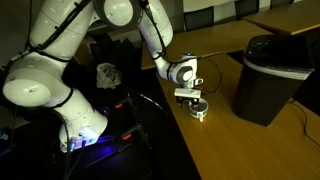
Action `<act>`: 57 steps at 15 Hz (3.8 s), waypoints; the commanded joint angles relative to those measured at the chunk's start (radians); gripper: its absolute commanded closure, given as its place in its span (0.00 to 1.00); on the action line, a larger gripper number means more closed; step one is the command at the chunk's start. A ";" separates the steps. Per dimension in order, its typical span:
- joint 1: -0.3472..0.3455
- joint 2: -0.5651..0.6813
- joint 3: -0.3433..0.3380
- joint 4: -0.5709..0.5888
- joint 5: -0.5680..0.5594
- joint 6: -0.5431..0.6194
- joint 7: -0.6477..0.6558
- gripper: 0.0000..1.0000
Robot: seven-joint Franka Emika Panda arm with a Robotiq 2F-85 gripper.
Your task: Move the mug to the left
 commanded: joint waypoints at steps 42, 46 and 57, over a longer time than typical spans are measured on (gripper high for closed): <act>0.200 0.139 0.034 0.303 -0.066 -0.154 0.003 0.97; 0.207 0.125 0.064 0.274 -0.069 -0.129 -0.008 0.97; 0.191 0.025 0.139 0.127 -0.076 -0.150 -0.060 0.43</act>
